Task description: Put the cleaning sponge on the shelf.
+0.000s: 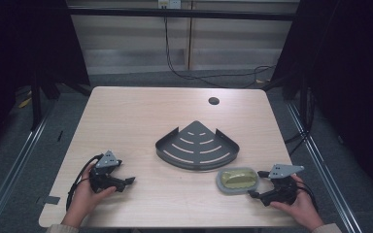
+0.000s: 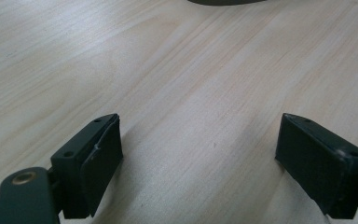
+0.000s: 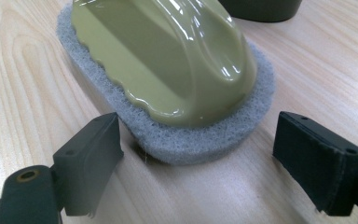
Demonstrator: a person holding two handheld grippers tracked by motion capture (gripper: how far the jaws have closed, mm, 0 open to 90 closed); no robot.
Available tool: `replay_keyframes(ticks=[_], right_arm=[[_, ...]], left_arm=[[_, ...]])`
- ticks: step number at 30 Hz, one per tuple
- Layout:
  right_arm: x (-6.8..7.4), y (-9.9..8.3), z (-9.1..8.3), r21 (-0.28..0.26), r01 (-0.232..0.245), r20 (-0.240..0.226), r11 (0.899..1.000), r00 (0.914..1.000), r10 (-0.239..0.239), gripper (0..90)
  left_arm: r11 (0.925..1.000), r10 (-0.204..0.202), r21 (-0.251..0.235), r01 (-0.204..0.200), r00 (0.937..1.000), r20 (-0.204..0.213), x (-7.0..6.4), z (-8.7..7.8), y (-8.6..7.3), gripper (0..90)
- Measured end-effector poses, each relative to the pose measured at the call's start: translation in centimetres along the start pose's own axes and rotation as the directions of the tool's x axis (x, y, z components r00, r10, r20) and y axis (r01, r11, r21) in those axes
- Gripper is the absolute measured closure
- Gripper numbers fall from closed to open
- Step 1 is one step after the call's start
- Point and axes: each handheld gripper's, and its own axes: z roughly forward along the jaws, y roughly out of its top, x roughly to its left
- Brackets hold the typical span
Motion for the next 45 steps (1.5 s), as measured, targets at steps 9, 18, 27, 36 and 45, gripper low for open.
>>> replay_keyframes(ticks=[9,18,27,36,45], right_arm=[[-0.6,2.0,-1.8,0.136,-0.019,0.001,0.991,0.9998,0.019,22.7],[-0.7,6.4,-2.3,0.289,0.071,-0.035,0.955,0.9974,-0.063,26.1],[-0.4,9.5,-1.8,0.335,0.127,-0.045,0.934,0.9919,-0.118,27.6],[0.2,12.2,-0.8,0.393,0.192,-0.066,0.899,0.9813,-0.181,31.9],[0.5,13.2,0.6,0.450,0.238,-0.110,0.860,0.9712,-0.211,37.3]], left_arm=[[1.0000,-0.002,0.002,0.002,1.0000,-0.002,0.0,0.0,0.0,13.9],[1.0000,-0.003,0.002,0.003,1.0000,-0.002,0.0,0.0,0.0,13.9],[1.0000,-0.004,0.003,0.004,1.0000,-0.002,0.0,0.0,0.0,13.9],[1.0000,-0.003,0.002,0.003,1.0000,-0.001,0.0,0.0,0.0,13.9],[1.0000,-0.003,0.002,0.003,1.0000,-0.001,0.0,0.0,0.0,13.9]])
